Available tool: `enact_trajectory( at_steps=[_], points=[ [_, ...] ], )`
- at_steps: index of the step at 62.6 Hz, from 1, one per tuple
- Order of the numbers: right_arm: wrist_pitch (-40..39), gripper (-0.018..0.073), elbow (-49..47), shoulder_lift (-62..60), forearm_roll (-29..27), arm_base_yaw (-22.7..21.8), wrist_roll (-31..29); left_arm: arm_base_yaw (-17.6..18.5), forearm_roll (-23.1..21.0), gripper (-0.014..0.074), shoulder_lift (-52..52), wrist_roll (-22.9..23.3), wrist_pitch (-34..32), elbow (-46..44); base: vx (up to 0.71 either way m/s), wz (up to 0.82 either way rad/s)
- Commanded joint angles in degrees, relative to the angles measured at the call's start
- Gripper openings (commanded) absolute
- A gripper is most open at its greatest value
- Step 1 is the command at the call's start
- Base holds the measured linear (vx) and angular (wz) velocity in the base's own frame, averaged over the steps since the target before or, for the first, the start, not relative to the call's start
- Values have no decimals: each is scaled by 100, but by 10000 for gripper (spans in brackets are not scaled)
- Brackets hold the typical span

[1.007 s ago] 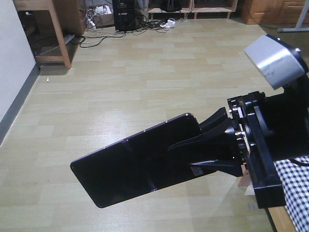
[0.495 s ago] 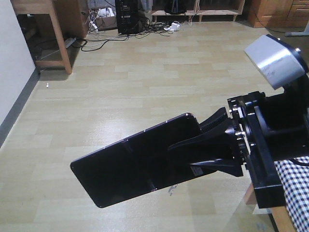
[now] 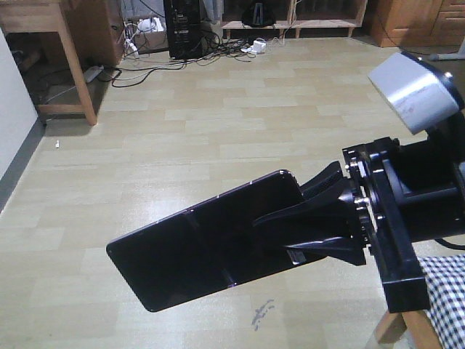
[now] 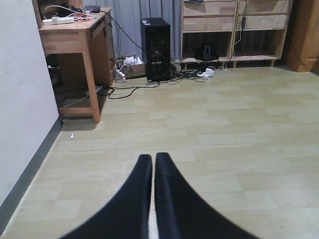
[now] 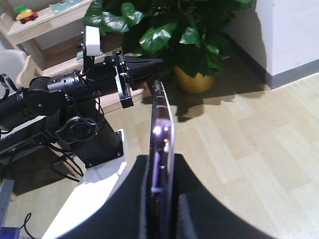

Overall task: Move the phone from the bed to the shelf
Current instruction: 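Hold the phone in the right gripper while the base turns away, then keep holding the phone raised while the base drives across the room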

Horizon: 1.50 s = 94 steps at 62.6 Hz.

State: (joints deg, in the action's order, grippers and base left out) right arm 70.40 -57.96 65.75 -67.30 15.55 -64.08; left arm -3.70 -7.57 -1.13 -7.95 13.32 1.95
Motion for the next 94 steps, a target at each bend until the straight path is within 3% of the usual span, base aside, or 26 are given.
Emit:
enact_trajectory(
  at_steps=[1, 94],
  points=[
    [347, -1, -153, -112, -549, 4, -17, -6, -36, 1, -38, 22, -422, 14, 28, 0],
    [347, -1, -153, -112, -549, 4, -17, -6, -36, 1, -38, 22, -422, 14, 26, 1]
  ],
)
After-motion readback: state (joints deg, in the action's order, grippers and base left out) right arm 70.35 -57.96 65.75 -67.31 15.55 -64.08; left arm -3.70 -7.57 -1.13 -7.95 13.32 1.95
